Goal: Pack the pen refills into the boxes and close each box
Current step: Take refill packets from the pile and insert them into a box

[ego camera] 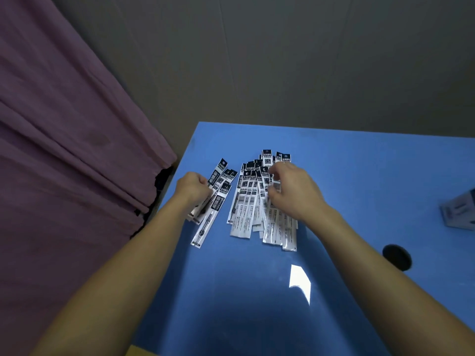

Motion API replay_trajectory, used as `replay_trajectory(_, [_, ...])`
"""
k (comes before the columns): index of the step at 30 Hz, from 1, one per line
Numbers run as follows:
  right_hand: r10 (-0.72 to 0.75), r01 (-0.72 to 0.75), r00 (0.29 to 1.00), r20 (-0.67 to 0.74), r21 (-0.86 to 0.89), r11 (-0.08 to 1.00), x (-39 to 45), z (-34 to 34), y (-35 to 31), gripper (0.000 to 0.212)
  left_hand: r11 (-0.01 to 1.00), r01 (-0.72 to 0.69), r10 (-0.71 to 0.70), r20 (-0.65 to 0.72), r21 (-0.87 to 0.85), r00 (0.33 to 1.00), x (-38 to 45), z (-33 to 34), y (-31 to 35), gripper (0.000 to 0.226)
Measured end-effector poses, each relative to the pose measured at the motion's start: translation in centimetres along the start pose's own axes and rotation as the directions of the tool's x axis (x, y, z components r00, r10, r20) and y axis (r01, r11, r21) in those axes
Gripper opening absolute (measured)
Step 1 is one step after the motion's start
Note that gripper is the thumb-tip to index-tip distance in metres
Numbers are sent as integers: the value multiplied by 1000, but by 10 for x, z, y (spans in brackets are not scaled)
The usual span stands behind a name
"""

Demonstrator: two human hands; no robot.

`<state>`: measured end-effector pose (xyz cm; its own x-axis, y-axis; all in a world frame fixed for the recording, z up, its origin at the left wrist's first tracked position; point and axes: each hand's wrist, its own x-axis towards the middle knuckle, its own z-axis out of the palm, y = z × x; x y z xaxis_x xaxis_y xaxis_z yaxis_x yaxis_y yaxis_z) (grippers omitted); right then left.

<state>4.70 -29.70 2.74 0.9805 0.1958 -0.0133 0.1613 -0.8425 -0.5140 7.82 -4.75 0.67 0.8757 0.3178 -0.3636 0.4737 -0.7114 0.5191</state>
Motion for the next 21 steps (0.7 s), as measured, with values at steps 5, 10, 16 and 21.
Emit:
replay_trajectory(5, [-3, 3, 1000, 7, 2, 1000, 1, 4, -6, 39, 996, -18, 18, -1, 83, 1000, -5, -3, -2, 24])
replay_trajectory(10, [-13, 13, 1000, 11, -7, 1000, 2, 2, -9, 39, 981, -8, 18, -50, 196, 999, -7, -3, -2, 35])
replay_trajectory(16, [-24, 24, 1000, 13, -5, 1000, -1, 2, -13, 38, 991, 35, -32, -30, 126, 999, -10, -10, -5, 25])
replay_trajectory(21, [-32, 32, 999, 23, -10, 999, -1, 5, -15, 37, 992, -22, 23, -8, 125, 1000, -11, -10, -7, 29])
